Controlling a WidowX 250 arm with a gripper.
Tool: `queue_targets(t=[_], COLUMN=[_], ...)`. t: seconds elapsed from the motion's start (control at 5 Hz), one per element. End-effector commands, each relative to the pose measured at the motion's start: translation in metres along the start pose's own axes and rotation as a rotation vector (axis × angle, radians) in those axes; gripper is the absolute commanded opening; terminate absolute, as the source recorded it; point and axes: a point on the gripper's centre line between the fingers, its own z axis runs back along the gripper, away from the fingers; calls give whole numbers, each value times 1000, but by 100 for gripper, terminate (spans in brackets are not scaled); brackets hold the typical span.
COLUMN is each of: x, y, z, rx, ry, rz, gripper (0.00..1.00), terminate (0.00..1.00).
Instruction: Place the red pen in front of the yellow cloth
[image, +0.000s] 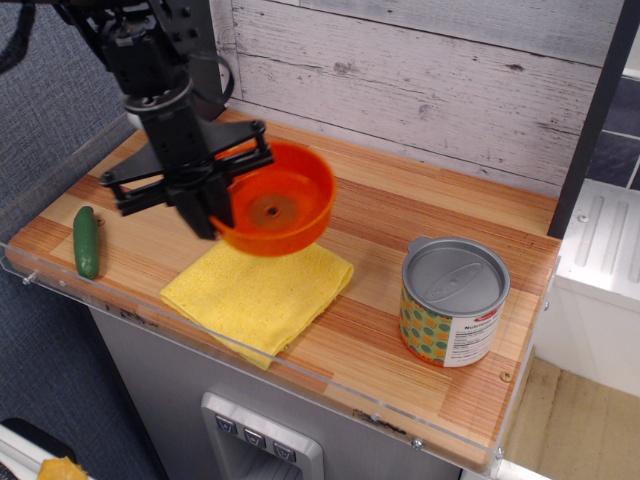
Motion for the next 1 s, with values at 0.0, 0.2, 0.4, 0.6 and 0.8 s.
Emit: queue_targets(t=[0.0,0.2,0.4,0.6,0.8], x=[19,19,14,9,6], y=[-67,-94,-106,-111,-111], z=[-9,-34,-57,-65,-72], rx=[-69,-94,-84,-75,-13], ry=[-99,-53,-13,2,23], rz=[-37,-88,-110,-121,-121], gripper=[0,0,0,0,0], terminate=[0,0,0,0,0])
